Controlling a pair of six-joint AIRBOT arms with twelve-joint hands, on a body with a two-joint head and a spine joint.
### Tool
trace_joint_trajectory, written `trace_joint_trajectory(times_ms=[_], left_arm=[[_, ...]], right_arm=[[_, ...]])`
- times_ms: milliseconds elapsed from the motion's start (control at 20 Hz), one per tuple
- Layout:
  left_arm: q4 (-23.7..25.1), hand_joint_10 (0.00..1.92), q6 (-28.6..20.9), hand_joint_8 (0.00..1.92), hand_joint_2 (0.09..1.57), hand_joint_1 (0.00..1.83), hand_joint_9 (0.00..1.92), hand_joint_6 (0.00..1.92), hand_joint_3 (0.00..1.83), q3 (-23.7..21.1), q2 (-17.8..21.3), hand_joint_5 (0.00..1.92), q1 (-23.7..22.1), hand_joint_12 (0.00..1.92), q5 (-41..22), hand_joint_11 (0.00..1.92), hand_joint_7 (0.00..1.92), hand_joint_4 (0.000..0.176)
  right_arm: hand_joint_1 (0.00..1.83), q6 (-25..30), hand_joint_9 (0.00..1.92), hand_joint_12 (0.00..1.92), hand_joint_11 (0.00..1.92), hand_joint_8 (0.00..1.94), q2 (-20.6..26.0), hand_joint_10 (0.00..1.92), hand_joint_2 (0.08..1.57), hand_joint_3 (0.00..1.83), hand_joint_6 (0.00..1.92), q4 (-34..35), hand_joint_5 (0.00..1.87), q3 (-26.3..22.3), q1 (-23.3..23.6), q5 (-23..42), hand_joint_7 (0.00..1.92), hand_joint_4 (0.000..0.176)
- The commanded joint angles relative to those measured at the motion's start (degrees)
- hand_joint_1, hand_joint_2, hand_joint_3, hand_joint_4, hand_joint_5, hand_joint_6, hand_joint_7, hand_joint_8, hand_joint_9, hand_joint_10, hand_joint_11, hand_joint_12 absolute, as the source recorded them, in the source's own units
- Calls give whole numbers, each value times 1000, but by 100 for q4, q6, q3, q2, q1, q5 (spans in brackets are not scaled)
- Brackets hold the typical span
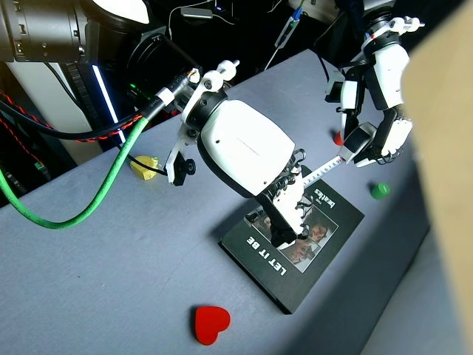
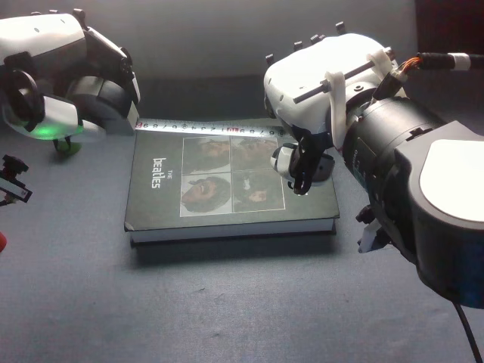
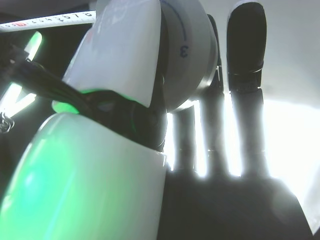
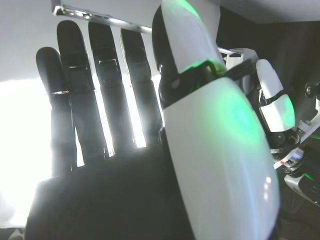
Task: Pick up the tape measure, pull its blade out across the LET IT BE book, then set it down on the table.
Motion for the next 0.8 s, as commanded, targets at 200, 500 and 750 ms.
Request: trace_joint_trajectory(times_ms=[200,500,750], left_arm=[[42,1340,-26,1213,1156,1367,897,942,0,20,11,844,-74,1193,-304,897,848,0],[41,1348,-31,1216,1157,1367,893,936,0,17,13,847,-75,1192,-309,894,844,0],[42,1358,-32,1230,1160,1366,892,928,0,18,15,847,-75,1198,-309,910,834,0]], right_arm=[[961,21,840,1145,354,27,-5,93,1163,1,34,-582,762,-6,16,-123,878,0],[1165,22,884,1385,518,1151,-5,544,1213,6,1377,-603,699,-6,10,-114,888,0],[1175,21,784,1439,540,1203,8,889,1215,0,1339,-605,694,-8,-8,-111,898,0]])
